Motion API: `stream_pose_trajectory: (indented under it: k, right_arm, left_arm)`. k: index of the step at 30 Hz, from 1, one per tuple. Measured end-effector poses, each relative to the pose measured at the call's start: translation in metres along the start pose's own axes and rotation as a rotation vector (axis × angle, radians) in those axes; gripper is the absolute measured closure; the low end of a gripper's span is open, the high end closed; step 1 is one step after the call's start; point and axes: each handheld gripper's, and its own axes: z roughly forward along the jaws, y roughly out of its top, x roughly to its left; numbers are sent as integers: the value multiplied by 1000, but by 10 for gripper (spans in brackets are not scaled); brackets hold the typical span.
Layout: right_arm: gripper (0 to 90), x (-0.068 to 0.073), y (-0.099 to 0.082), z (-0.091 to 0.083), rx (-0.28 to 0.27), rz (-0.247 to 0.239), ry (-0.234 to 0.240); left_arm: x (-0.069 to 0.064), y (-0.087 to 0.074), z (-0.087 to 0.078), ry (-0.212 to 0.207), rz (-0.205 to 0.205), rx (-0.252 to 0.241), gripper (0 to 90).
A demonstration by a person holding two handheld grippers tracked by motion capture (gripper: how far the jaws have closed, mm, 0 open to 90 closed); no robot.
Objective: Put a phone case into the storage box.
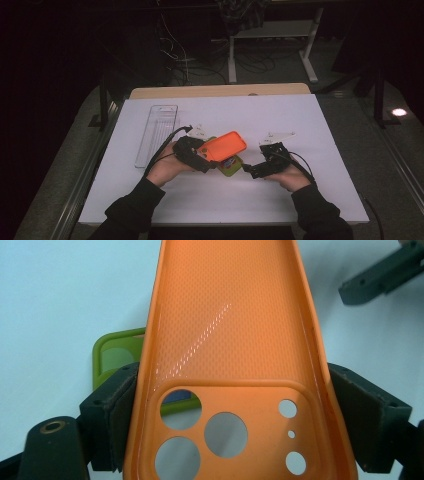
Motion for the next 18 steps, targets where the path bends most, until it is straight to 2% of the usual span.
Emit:
stream_pose_trajectory:
  k: [4,10,18]
  right_arm:
    - [35,3,-9,7,-8,31,-6]
    - [35,4,-10,9,-26,28,-14]
    - [36,4,-9,11,-21,-30,-49]
  left_arm:
    - [2,0,0,3,-27,3,161]
    - [2,0,0,1,-39,-1,161]
    - [2,0,1,8,-36,12,161]
